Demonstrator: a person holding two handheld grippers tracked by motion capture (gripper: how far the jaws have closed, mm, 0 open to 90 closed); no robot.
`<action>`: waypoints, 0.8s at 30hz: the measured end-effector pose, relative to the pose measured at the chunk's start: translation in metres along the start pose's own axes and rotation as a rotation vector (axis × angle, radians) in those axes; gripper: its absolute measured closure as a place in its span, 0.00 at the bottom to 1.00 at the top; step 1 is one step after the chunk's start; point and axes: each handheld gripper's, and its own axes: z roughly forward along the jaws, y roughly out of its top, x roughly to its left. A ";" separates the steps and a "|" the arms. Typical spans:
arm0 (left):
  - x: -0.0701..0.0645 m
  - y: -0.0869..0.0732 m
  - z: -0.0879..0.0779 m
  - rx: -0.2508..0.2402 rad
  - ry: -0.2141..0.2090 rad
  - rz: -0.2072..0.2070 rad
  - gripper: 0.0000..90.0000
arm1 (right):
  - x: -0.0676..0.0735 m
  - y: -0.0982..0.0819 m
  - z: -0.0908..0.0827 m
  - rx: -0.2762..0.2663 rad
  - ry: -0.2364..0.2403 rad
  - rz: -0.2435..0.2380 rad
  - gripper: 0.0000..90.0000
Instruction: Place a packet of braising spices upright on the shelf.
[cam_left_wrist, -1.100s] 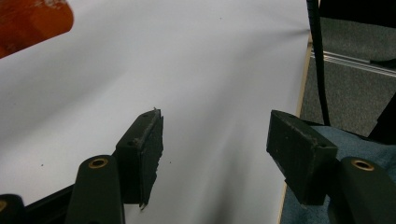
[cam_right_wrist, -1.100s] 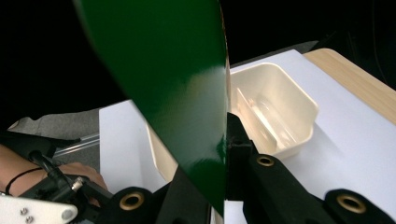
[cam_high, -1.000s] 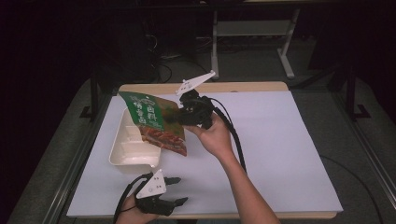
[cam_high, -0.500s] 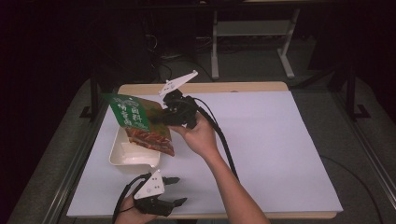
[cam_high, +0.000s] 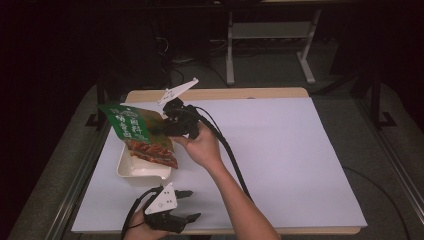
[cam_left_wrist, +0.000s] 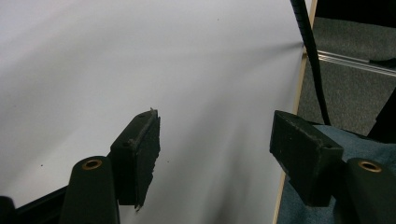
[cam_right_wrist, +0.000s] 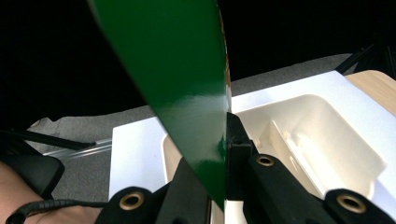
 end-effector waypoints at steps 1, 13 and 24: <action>0.000 0.000 0.000 -0.002 0.000 0.000 0.36 | 0.000 0.000 0.002 0.000 0.003 0.003 1.00; -0.002 0.001 0.000 0.003 -0.009 0.018 0.35 | 0.001 -0.001 0.020 0.001 0.030 0.011 0.99; -0.002 0.001 0.000 0.006 -0.007 0.030 0.35 | -0.002 -0.012 0.037 0.016 0.037 0.032 1.00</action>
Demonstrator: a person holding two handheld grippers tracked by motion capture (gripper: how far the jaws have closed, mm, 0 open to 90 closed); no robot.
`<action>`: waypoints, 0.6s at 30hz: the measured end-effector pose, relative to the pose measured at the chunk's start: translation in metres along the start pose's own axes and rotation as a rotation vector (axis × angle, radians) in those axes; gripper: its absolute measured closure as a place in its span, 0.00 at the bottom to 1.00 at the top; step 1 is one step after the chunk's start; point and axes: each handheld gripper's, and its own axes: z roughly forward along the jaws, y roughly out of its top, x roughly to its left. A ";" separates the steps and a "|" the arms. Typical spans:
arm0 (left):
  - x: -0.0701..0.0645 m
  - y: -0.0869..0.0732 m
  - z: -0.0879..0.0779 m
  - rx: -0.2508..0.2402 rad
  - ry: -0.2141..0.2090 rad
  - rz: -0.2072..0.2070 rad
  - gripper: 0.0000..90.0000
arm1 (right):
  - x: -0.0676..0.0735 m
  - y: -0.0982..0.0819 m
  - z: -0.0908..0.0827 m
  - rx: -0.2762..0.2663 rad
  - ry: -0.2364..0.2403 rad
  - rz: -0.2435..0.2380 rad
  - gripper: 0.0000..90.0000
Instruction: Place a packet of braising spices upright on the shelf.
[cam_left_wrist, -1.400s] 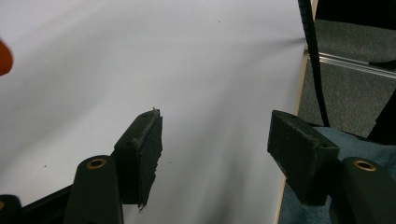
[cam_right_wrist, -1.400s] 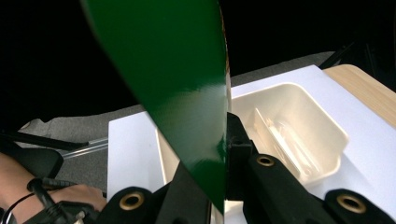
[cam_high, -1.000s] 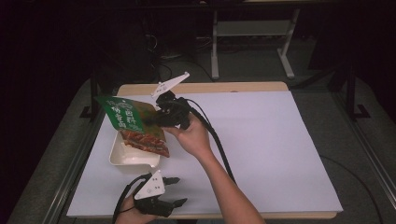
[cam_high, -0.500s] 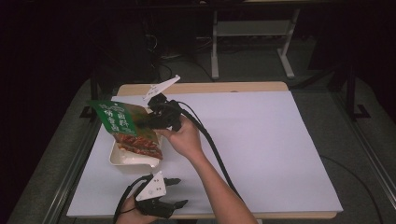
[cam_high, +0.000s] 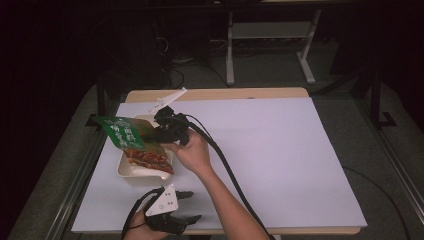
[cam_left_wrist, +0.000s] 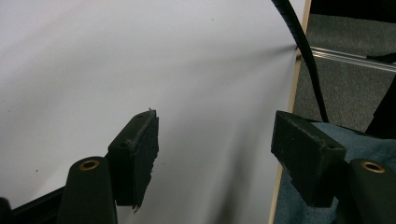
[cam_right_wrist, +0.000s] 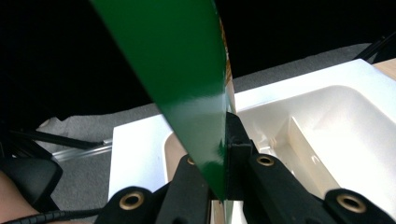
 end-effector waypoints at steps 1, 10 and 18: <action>0.000 0.000 0.000 -0.002 0.000 -0.001 0.35 | -0.001 0.000 0.001 -0.012 0.003 0.002 0.99; 0.000 0.000 0.000 0.000 0.001 0.005 0.35 | -0.005 -0.004 0.005 -0.041 -0.006 0.037 1.00; -0.001 0.000 0.000 -0.011 0.000 -0.010 0.34 | -0.015 -0.014 0.014 -0.059 -0.032 0.066 0.99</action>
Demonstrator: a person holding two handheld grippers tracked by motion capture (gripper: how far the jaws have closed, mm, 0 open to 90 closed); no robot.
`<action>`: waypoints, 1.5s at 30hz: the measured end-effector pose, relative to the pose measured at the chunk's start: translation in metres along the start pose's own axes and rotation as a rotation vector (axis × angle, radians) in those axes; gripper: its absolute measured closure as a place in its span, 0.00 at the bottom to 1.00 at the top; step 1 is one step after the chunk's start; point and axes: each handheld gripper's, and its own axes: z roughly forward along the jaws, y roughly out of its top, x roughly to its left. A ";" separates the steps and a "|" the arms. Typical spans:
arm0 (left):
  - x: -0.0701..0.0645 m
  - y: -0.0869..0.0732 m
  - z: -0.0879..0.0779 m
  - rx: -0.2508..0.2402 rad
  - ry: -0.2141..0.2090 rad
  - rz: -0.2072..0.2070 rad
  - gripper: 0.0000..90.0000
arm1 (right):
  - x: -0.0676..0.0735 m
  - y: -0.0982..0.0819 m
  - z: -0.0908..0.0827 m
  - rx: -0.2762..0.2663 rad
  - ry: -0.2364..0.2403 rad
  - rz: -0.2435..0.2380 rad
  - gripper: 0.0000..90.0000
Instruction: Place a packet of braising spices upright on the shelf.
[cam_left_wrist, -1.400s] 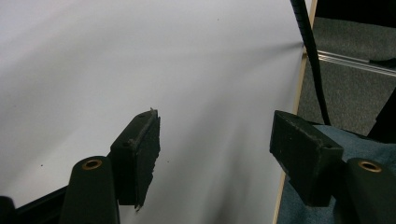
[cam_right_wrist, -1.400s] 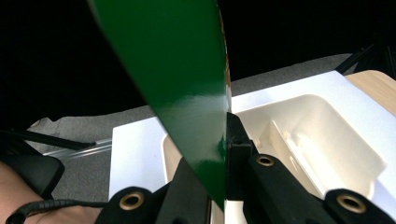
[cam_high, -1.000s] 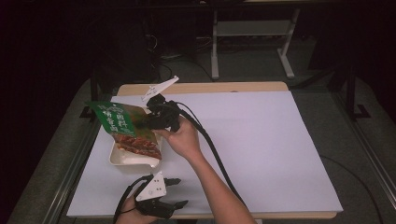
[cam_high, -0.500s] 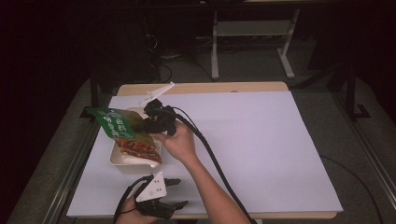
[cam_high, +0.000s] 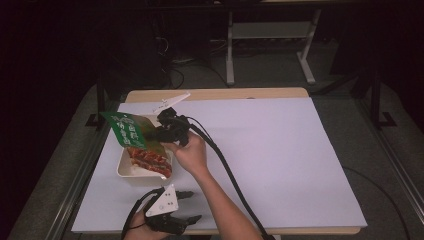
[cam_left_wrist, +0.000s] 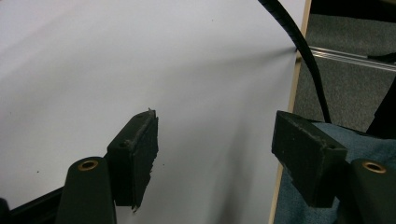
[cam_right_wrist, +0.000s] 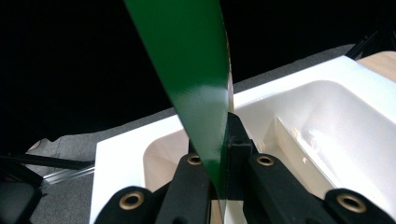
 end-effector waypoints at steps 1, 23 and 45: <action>0.001 0.000 0.000 0.002 0.001 0.007 0.34 | -0.001 -0.002 0.001 0.003 -0.004 -0.004 0.99; 0.002 0.000 0.001 0.007 0.007 0.001 0.33 | -0.013 -0.017 0.001 -0.012 0.018 -0.013 0.98; 0.007 -0.002 0.003 0.018 0.034 -0.026 0.31 | -0.012 -0.023 -0.036 0.010 -0.018 -0.002 0.68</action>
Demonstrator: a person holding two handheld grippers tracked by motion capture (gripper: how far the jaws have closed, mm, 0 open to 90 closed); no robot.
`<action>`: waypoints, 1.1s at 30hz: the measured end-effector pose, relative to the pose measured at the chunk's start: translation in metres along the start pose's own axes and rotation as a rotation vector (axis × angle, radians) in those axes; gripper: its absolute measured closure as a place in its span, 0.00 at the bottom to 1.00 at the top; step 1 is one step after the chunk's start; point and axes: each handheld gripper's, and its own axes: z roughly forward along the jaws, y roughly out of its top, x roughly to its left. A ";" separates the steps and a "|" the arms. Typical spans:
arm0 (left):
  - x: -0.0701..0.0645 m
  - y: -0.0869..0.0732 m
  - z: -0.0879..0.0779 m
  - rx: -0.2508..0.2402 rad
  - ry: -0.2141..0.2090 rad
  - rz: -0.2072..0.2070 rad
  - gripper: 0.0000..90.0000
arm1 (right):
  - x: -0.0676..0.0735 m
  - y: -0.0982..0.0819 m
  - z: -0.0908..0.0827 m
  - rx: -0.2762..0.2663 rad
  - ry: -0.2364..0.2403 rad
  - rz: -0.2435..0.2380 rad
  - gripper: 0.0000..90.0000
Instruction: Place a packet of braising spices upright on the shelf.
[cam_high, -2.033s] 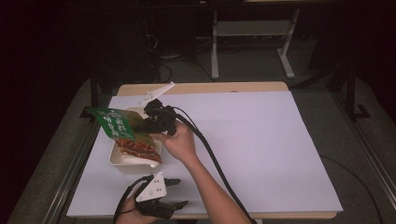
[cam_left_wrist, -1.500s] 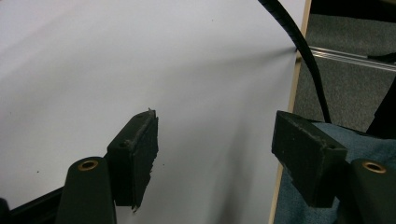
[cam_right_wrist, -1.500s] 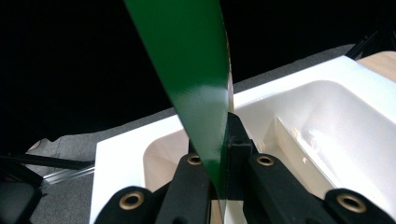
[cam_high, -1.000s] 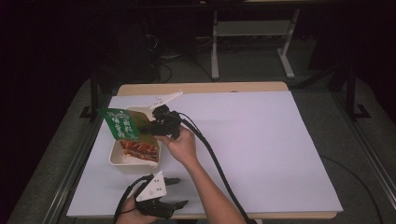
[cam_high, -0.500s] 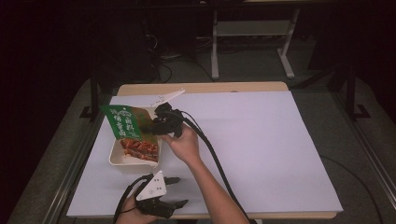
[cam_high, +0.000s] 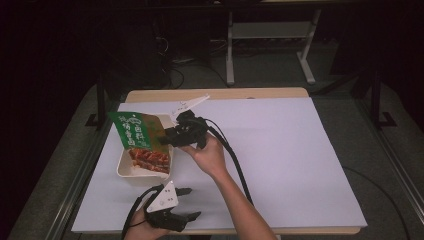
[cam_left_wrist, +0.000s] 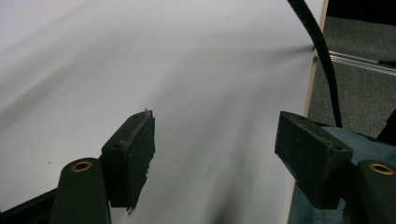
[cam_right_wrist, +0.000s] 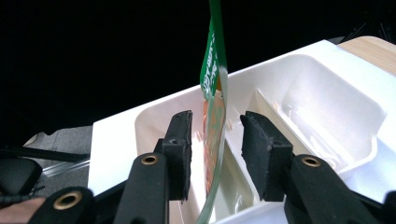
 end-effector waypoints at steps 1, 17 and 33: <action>0.000 0.000 0.000 -0.001 -0.001 -0.003 0.31 | 0.001 0.000 -0.002 0.003 0.001 0.004 0.67; 0.003 -0.001 0.001 -0.006 0.008 -0.014 0.32 | -0.001 -0.016 -0.040 -0.004 -0.023 0.018 0.63; 0.007 -0.001 0.001 -0.006 0.011 -0.018 0.31 | -0.008 -0.036 -0.077 -0.008 -0.052 0.054 0.55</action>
